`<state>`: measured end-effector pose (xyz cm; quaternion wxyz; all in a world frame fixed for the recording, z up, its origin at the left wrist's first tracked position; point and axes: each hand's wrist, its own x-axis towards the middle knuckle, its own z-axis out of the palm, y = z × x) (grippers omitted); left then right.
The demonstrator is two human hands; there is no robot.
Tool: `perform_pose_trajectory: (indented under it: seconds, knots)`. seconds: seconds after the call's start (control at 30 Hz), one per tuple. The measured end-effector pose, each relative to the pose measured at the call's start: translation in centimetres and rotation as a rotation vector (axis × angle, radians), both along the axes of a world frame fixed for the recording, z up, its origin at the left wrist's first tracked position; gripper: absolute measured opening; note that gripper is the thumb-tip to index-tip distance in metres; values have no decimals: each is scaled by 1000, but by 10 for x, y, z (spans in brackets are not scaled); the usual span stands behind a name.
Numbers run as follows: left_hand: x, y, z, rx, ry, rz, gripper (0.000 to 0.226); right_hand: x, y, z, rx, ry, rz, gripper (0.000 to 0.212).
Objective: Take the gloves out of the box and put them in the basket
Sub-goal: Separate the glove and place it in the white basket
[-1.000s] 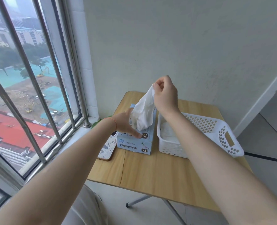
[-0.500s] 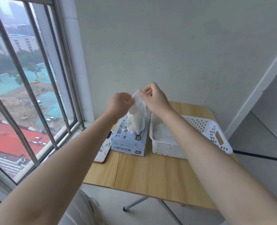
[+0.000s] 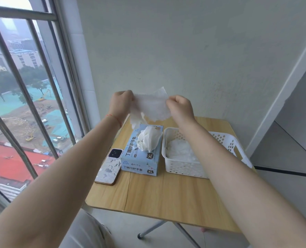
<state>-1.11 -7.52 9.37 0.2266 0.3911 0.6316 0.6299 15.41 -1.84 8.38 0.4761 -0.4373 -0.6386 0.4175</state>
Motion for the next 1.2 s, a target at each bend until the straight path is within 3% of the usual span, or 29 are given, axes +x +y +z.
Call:
perform_pose_trajectory:
  seconds: [0.1,0.23,0.27,0.37,0.4,0.57,0.63,0.7,0.83,0.93,1.1,1.2]
  knots:
    - [5,-14,2,-205,-31,-152,15,-3,-3,9,-17,21,4,15]
    - [8,-25,-10,-370,-45,-611,44,-4,-12,19,-99,-62,106,27]
    - [9,-27,-15,-353,-22,-671,42,-3,-14,19,-116,-86,130,27]
    - [11,-32,-28,-328,-16,-792,8,1,-17,13,-89,-141,172,26]
    - [9,-31,-32,-348,8,-780,11,3,-17,12,-70,-162,178,27]
    - [6,-34,-37,-676,394,-870,8,11,-13,10,-17,-219,171,18]
    - [8,-35,-32,-729,494,-910,13,12,-13,12,-31,-269,229,26]
    - [10,-32,-29,-579,400,-888,22,11,-15,15,-23,-343,293,34]
    - [14,-31,-36,-244,-65,-833,25,4,-21,16,48,-335,280,28]
    - [10,-32,-50,-315,-140,-867,23,3,-17,11,82,-189,146,28]
    - [0,-33,-61,-373,-278,-826,15,16,-3,-5,0,-169,-8,43]
    - [-4,-24,-60,-391,-356,-792,43,31,11,-23,-149,-169,-59,39]
